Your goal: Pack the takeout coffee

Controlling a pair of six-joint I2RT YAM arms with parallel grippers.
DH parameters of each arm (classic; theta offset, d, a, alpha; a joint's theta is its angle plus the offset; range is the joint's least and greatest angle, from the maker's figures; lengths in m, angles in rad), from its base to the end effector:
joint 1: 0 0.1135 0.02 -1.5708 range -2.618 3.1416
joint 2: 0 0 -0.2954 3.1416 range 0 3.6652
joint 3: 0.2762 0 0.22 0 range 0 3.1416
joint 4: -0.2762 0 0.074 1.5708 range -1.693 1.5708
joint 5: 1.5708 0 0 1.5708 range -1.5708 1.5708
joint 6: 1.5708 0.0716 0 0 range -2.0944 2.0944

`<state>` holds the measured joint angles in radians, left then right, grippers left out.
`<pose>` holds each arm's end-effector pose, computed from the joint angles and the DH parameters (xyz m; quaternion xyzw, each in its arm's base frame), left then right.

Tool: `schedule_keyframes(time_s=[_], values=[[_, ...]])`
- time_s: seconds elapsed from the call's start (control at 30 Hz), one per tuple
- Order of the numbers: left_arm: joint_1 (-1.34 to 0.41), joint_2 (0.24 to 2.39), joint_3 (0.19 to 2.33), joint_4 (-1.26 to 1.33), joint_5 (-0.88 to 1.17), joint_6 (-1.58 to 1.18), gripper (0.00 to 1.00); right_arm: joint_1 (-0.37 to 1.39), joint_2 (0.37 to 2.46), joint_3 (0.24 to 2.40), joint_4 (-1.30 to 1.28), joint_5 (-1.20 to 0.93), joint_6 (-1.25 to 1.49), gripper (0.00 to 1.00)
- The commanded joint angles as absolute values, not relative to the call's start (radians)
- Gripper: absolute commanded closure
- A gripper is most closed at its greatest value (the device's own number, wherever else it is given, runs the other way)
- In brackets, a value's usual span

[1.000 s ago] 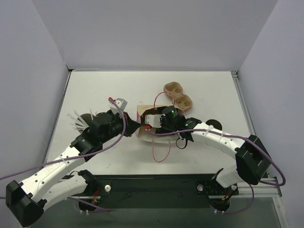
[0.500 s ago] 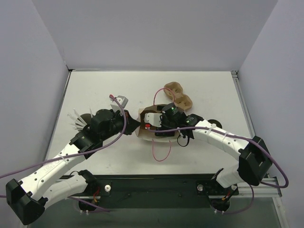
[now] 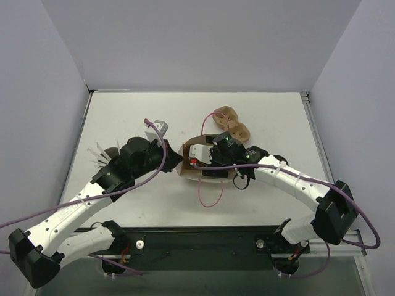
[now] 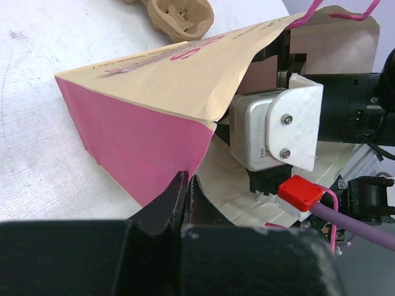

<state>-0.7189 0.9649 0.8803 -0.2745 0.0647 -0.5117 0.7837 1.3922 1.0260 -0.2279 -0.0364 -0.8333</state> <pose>0.1504 -0.1378 0.3471 0.1033 0.8153 -0.3502 0.4494 0.2158 0.2187 0.3030 -0.6445 0.6036 0.0044 0.4693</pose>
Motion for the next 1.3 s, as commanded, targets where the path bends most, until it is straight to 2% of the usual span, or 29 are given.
schedule_keyframes(time_s=[0.0,0.17,0.33,0.53,0.67,0.77,1.03,1.27], values=[[-0.719,0.979,0.946,-0.288,0.054,-0.505,1.0,0.773,1.344,1.074,-0.25,-0.08,-0.802,0.2],[-0.719,0.992,0.972,-0.308,0.054,-0.508,1.0,0.772,1.336,1.095,-0.27,-0.106,-0.785,0.25],[-0.719,1.008,0.999,-0.339,0.046,-0.505,1.0,0.773,1.327,1.114,-0.285,-0.107,-0.775,0.26],[-0.719,1.019,1.02,-0.357,0.048,-0.509,1.0,0.773,1.31,1.129,-0.295,-0.098,-0.778,0.21],[-0.719,1.026,1.034,-0.374,0.037,-0.52,1.0,0.773,1.298,1.172,-0.325,-0.133,-0.749,0.25],[-0.719,1.051,1.078,-0.405,0.029,-0.523,1.0,0.776,1.287,1.232,-0.37,-0.178,-0.7,0.29],[-0.716,1.16,1.238,-0.54,0.029,-0.541,1.0,0.779,1.224,1.33,-0.4,-0.307,-0.517,0.29],[-0.693,1.178,1.236,-0.551,0.04,-0.592,1.0,0.77,1.218,1.403,-0.399,-0.239,-0.44,0.28]])
